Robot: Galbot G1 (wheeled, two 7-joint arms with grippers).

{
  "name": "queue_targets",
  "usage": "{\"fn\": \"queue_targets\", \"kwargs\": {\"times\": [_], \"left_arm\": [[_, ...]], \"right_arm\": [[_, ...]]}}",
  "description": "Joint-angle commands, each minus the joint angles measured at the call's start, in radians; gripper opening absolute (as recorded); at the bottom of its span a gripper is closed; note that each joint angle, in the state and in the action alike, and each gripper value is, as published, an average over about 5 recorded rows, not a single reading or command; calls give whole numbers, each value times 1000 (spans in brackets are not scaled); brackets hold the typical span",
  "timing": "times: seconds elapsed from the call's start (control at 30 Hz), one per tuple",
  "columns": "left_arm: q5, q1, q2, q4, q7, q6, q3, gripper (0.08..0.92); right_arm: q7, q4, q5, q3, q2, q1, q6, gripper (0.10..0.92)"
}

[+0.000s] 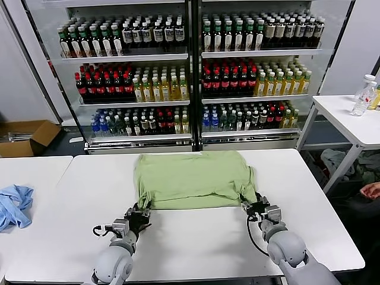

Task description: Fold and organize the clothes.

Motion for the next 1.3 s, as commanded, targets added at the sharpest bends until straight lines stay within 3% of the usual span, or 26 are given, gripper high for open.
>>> {"fn": "queue_targets", "kwargs": {"times": [0.03,0.27,0.5,0.67,0.9,1.07,1.3], "left_arm": [[-120,70,25,-94,26,10,-23,310],[-121,232,58,-277,21,32,-70,128],[20,502,19,-487,3,32,-88,108],[117,654,26,-579,-16,3,-81,108],[134,695,32,-651,-18,24,-120,128],[100,594,81,-648,22,25,-196,255],[50,405,139,-478,26,40,-225,454]], "right_arm": [[0,60,48,16,-32,-72,-18,308],[10,262,24,159,-57,-324,0,147],[-2,463,-51,347,-40,-636,27,137],[6,515,-185,393,2,-770,80,140],[9,550,-242,395,12,-735,136,297],[40,561,-203,417,-1,-619,142,444],[72,424,-142,353,-4,-382,80,635]]}}
